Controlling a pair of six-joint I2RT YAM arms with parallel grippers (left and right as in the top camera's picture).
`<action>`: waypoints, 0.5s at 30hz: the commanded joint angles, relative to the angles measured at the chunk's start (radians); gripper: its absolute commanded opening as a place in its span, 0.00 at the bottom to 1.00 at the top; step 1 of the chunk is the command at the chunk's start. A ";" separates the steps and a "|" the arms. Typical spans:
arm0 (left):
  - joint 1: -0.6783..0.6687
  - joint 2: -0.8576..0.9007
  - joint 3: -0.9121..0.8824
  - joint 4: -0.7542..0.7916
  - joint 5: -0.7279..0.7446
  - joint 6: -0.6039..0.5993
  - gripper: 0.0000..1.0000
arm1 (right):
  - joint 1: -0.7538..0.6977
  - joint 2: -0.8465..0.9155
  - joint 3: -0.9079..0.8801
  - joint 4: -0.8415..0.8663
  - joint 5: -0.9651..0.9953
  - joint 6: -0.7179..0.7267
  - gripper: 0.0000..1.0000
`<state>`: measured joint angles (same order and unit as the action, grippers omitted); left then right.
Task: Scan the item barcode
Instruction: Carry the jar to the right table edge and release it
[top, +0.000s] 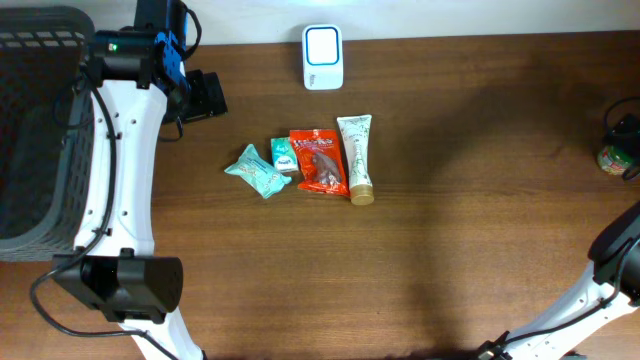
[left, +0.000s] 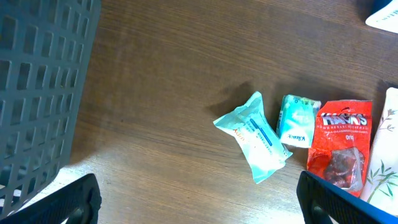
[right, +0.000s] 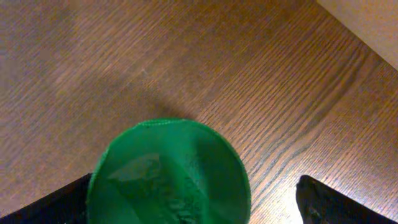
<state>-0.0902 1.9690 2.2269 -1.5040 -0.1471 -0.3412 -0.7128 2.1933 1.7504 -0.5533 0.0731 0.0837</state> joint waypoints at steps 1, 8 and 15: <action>0.005 0.002 -0.003 -0.001 -0.007 -0.006 0.99 | 0.018 -0.102 0.071 -0.021 -0.021 0.011 0.99; 0.005 0.002 -0.003 -0.001 -0.007 -0.006 0.99 | 0.243 -0.325 0.203 -0.075 -0.498 0.011 0.98; 0.005 0.002 -0.003 -0.001 -0.007 -0.006 0.99 | 0.722 -0.219 0.139 -0.461 -0.554 -0.005 0.70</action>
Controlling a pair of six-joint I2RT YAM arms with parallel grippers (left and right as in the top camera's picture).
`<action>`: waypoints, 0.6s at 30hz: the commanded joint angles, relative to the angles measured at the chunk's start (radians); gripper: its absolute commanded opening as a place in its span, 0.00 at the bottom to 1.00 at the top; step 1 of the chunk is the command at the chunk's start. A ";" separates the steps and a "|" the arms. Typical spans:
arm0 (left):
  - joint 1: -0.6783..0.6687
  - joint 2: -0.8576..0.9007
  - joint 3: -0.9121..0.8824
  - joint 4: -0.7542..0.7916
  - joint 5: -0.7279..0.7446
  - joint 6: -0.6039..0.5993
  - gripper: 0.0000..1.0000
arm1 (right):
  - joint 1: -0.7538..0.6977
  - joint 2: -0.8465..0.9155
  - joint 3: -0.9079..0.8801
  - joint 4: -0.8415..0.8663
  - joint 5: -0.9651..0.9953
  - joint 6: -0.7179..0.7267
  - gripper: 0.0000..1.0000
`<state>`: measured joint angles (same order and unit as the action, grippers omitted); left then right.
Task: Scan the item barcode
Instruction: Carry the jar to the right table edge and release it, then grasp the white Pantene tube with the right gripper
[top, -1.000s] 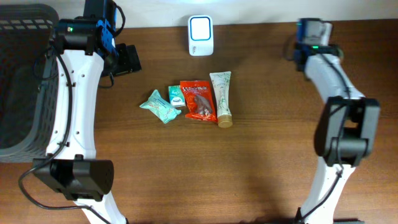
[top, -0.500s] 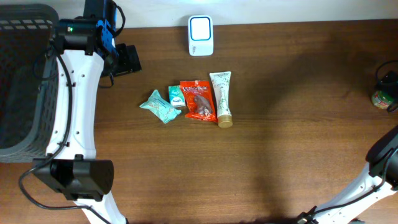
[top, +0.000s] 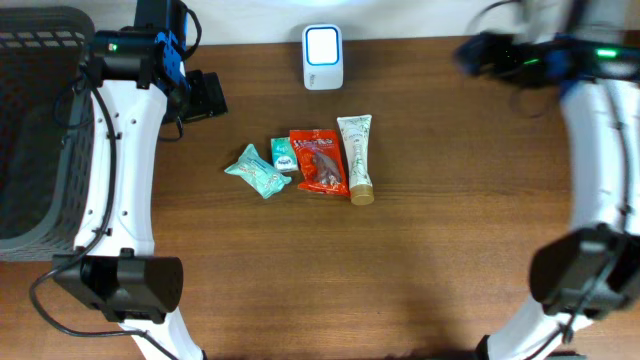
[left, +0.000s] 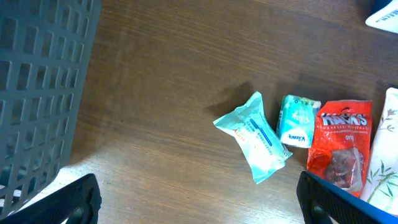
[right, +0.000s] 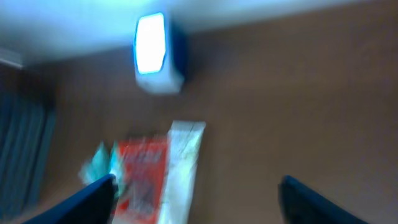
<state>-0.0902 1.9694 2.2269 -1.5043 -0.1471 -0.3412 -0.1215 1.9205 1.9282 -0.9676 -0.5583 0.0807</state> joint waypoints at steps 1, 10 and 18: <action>0.005 0.002 -0.003 0.000 -0.007 -0.006 0.99 | 0.185 0.076 -0.053 -0.063 0.135 -0.001 0.68; 0.005 0.002 -0.003 0.000 -0.007 -0.006 0.99 | 0.497 0.361 -0.113 -0.042 0.455 0.072 0.67; 0.005 0.002 -0.003 0.000 -0.007 -0.006 0.99 | 0.493 0.375 -0.007 -0.032 0.488 0.093 0.04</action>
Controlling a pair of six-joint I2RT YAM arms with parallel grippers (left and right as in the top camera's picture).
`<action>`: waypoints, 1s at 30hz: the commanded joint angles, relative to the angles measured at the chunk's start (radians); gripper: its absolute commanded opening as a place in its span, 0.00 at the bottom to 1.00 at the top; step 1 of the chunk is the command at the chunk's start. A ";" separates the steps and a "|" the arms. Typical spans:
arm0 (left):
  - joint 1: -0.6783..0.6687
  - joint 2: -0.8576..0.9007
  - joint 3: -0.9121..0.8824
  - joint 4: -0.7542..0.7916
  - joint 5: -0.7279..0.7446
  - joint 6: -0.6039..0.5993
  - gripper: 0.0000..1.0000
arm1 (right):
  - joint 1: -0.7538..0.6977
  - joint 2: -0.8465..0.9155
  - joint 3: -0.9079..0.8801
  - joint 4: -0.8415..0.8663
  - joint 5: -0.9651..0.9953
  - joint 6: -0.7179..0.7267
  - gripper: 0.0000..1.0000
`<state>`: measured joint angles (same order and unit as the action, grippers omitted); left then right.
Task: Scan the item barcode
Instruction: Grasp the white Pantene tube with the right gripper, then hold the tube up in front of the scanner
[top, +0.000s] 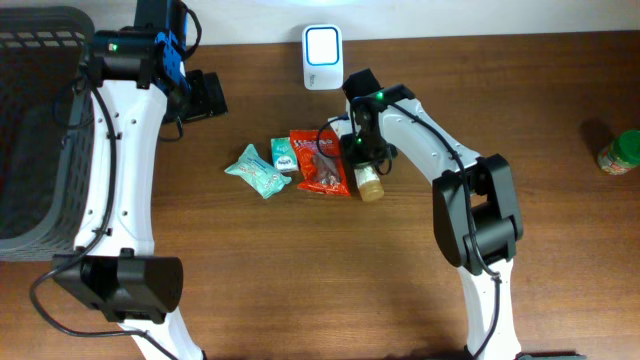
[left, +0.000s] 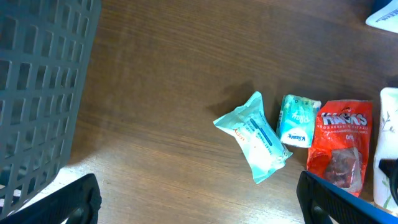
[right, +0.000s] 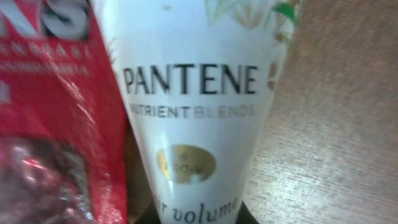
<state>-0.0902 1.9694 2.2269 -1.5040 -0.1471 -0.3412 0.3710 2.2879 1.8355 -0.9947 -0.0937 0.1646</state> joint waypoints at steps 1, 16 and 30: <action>0.005 0.002 -0.003 -0.001 -0.007 -0.006 0.99 | 0.001 0.007 0.172 -0.021 0.024 0.009 0.04; 0.005 0.001 -0.003 -0.001 -0.007 -0.006 0.99 | 0.004 0.133 0.433 0.460 0.026 0.058 0.04; 0.005 0.001 -0.003 -0.001 -0.007 -0.006 0.99 | -0.213 -0.081 0.441 0.066 0.540 0.112 0.04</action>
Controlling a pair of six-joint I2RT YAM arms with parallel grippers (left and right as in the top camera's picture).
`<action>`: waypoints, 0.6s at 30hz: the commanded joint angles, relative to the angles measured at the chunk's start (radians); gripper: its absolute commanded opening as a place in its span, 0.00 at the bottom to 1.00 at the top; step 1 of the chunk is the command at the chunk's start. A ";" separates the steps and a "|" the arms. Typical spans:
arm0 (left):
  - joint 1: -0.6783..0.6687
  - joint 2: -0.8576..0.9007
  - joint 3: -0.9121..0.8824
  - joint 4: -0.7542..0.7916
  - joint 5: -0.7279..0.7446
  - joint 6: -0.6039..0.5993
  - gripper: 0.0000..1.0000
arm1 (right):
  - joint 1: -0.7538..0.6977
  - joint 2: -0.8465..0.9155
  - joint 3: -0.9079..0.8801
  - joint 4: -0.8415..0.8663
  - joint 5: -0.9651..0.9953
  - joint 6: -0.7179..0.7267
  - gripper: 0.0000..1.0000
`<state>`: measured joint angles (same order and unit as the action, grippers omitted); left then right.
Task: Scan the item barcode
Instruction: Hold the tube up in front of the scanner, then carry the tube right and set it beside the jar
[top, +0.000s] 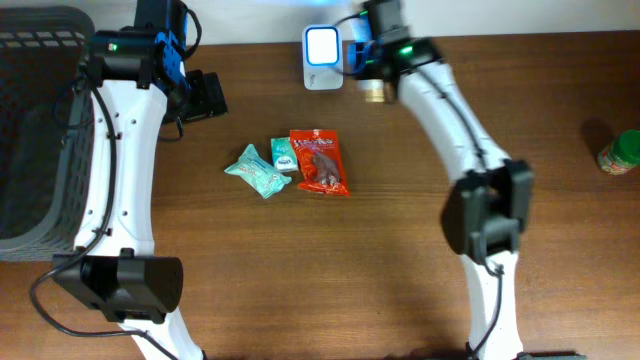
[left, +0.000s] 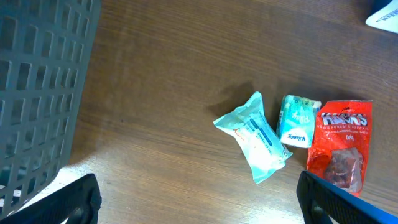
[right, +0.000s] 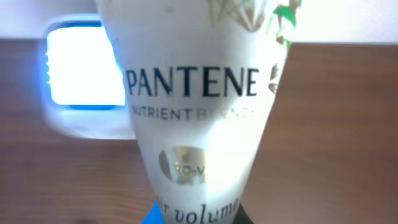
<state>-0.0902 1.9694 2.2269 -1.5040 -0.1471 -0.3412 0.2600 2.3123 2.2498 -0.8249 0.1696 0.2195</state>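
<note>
My right gripper (right: 196, 214) is shut on a white Pantene tube (right: 196, 93), held up in front of the white scanner (right: 81, 81) with its lit blue-white face. In the overhead view the right gripper (top: 368, 60) is at the table's back edge, just right of the scanner (top: 322, 45); the tube's gold cap (top: 374, 92) shows under the wrist. The barcode side of the tube is hidden. My left gripper (top: 205, 97) hangs open at the back left; its fingertips (left: 74, 199) stand far apart over bare table.
A red snack bag (top: 320, 161), a small green-white pack (top: 284, 154) and a teal pouch (top: 258, 170) lie in a row mid-table. A dark mesh basket (top: 40, 130) fills the left edge. A green-lidded jar (top: 618, 155) stands at the far right.
The right gripper was down on the tube lying beside the red bag. Now the tube is off the table and held beside the scanner. The left arm has not moved.
My right gripper was first over the green-lidded jar at the far right. Then it was at the back right, with the items in its blurred view. Then it sat on the Pantene tube in the row, and now holds it at the scanner.
</note>
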 joint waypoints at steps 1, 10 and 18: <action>0.005 0.001 -0.003 -0.001 -0.007 -0.006 0.99 | -0.157 -0.104 0.026 -0.188 0.315 0.059 0.04; 0.005 0.002 -0.003 -0.001 -0.007 -0.006 0.99 | -0.606 -0.062 -0.224 -0.250 0.018 -0.078 0.04; 0.005 0.002 -0.003 -0.001 -0.007 -0.006 0.99 | -0.830 -0.060 -0.410 -0.012 -0.054 -0.243 0.04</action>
<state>-0.0902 1.9694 2.2269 -1.5051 -0.1471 -0.3412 -0.5358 2.2623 1.8622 -0.8753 0.1547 0.0677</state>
